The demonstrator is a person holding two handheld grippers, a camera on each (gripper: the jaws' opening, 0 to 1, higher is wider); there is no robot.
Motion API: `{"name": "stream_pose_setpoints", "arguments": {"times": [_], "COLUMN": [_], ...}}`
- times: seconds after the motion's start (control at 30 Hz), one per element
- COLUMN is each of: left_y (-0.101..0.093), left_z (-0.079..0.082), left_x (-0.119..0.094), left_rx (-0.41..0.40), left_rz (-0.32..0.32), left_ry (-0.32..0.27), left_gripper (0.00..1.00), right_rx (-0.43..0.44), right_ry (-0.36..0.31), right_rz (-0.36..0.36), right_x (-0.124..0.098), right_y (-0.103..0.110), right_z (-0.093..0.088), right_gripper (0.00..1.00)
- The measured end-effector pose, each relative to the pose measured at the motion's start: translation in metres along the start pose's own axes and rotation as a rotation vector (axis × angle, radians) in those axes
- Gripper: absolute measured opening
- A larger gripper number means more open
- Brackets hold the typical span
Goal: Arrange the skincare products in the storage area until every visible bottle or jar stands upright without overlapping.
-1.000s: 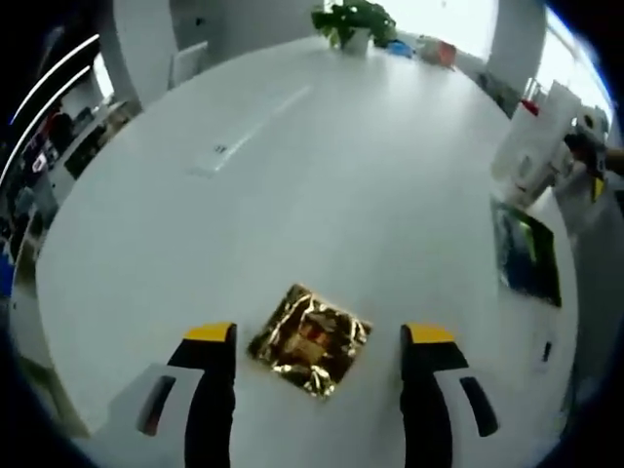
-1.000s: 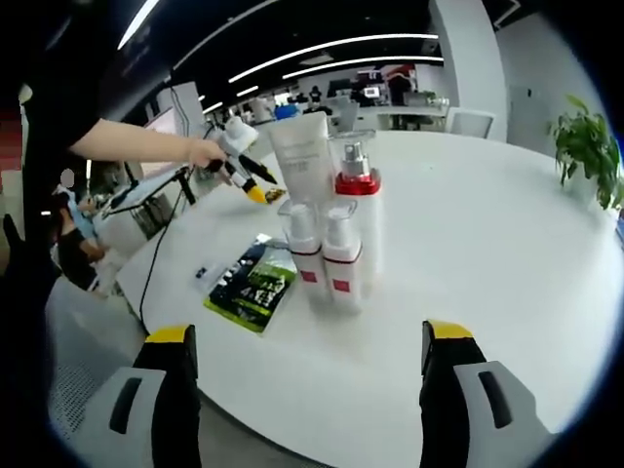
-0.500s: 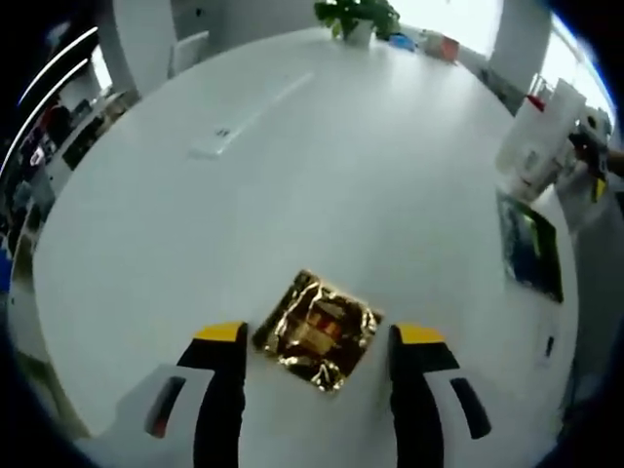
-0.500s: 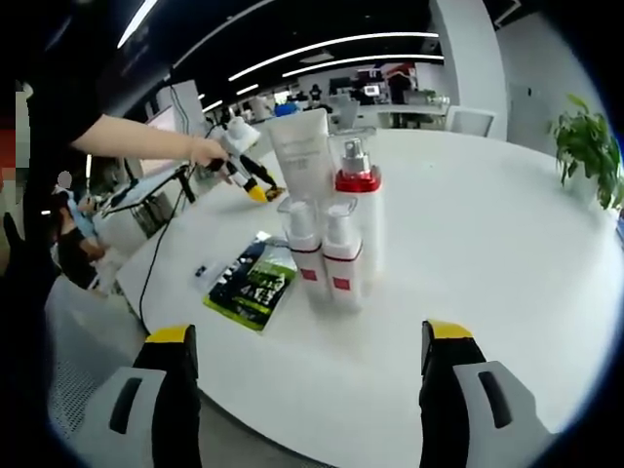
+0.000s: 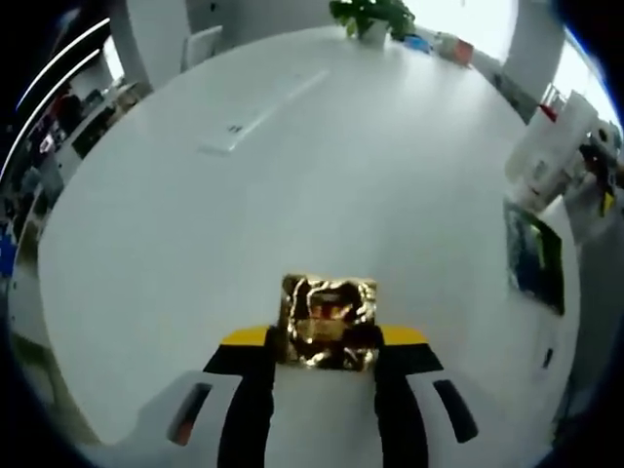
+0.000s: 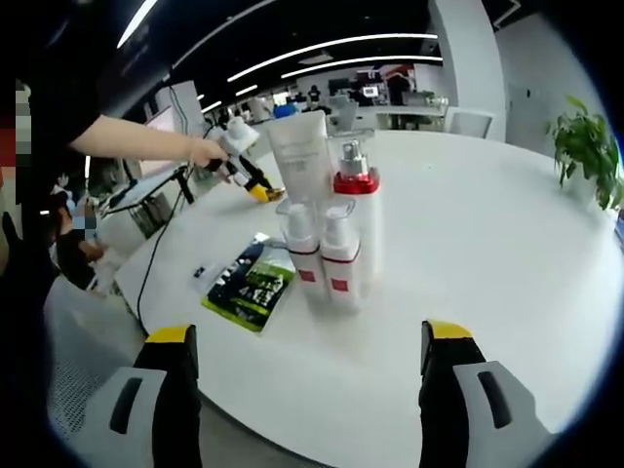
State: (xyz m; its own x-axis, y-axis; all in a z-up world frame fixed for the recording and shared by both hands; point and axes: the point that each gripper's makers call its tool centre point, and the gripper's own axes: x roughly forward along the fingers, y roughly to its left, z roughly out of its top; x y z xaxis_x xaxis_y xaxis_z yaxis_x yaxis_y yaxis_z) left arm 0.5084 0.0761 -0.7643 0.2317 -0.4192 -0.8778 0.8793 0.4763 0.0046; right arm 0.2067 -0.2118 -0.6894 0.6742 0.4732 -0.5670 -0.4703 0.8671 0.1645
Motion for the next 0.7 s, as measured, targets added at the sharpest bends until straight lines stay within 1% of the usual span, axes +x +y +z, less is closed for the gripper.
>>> {"name": "stream_pose_setpoints", "arguments": {"times": [0.07, 0.3, 0.37, 0.5, 0.57, 0.7], "left_y": [0.002, -0.003, -0.003, -0.002, -0.002, -0.005], "left_z": [0.001, -0.001, 0.000, 0.006, 0.005, 0.004], "left_x": [-0.001, -0.002, -0.004, -0.013, -0.012, -0.020], "left_rx": [-0.011, -0.027, -0.032, -0.063, -0.072, -0.072], "left_rz": [-0.002, -0.002, 0.005, 0.027, 0.030, 0.038], "left_ry": [-0.009, -0.014, -0.015, -0.047, -0.054, -0.057], "left_gripper": [0.39, 0.39, 0.39, 0.39, 0.39, 0.39], "right_rx": [0.000, 0.000, -0.001, -0.004, -0.008, -0.013], "right_ry": [0.000, -0.007, -0.012, -0.018, -0.022, -0.027], "right_rz": [0.000, -0.001, -0.002, -0.002, -0.001, 0.003], "right_x": [0.000, -0.001, -0.001, -0.001, -0.002, -0.002], "right_y": [0.000, -0.002, -0.002, -0.002, -0.002, -0.001], "right_z": [0.000, 0.000, 0.001, 0.003, 0.003, 0.004], "right_gripper": [0.94, 0.94, 0.94, 0.94, 0.94, 0.94]}}
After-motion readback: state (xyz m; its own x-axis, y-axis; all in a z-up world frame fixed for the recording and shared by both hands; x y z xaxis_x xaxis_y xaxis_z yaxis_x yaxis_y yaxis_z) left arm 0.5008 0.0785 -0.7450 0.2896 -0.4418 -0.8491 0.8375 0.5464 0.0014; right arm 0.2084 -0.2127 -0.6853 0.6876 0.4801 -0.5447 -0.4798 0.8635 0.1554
